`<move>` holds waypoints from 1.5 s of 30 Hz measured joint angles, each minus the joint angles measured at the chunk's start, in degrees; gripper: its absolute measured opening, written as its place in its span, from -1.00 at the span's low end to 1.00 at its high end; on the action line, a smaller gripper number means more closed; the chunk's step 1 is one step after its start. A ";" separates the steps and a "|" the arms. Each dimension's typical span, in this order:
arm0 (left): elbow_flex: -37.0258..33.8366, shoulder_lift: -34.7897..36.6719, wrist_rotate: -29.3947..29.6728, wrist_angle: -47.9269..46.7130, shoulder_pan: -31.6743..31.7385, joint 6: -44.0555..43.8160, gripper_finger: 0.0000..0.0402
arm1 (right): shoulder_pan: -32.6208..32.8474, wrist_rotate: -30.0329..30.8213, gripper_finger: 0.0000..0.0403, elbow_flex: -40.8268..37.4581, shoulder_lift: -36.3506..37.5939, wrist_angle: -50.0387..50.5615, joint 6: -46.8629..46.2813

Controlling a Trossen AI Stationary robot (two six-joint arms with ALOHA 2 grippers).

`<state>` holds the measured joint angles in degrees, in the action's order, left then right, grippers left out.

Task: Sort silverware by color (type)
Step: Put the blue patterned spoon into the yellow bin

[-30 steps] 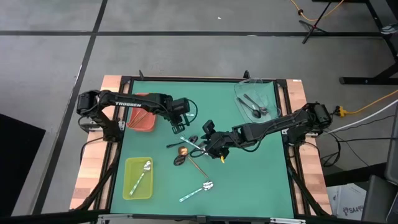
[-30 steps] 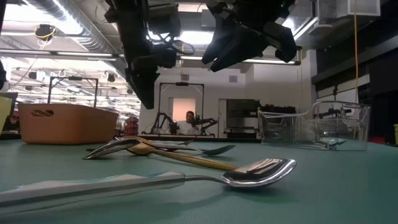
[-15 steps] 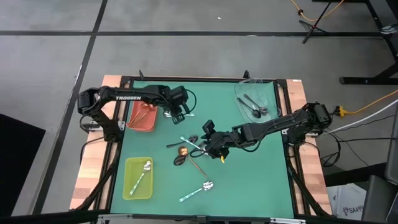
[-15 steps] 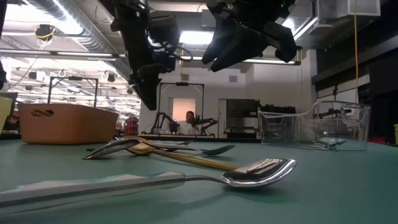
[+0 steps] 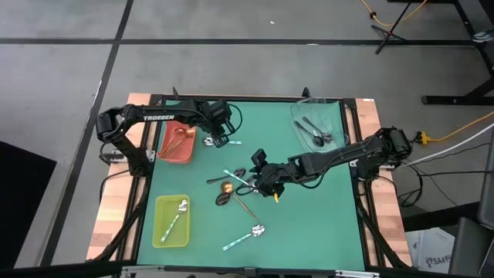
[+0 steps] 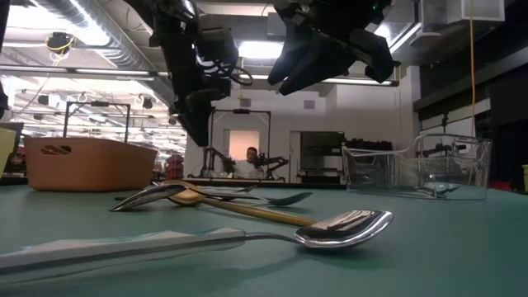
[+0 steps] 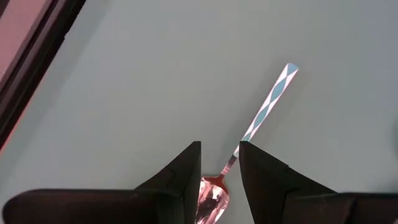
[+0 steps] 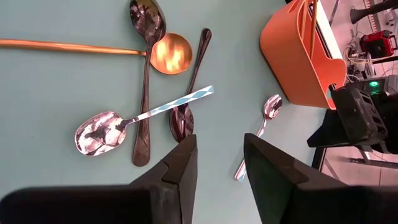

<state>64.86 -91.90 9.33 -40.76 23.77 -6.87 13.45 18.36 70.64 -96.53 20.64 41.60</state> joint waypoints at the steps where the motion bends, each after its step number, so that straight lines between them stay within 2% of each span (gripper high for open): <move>1: 0.00 0.00 -0.03 0.14 -0.04 0.00 -0.49 | 0.02 -0.01 -0.38 -0.01 0.00 0.00 0.00; 15: 0.02 -0.80 -0.16 1.86 -0.31 -0.22 -0.49 | 0.01 0.01 -0.38 0.01 0.00 0.00 0.01; 19: 0.02 -3.49 -1.90 2.37 -0.31 -0.20 -0.49 | 0.00 0.00 -0.38 0.01 0.00 0.02 0.01; 30: 0.02 -10.64 -2.05 2.26 -0.31 0.02 -0.49 | 0.00 0.01 -0.38 0.01 0.00 0.03 0.00; 45: -0.02 -11.34 -3.04 2.51 -0.31 0.13 -0.49 | 0.01 0.01 -0.38 0.01 0.00 0.04 0.00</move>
<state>64.84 -103.24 6.29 -38.25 23.46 -6.74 13.46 18.37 70.65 -96.53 20.69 41.60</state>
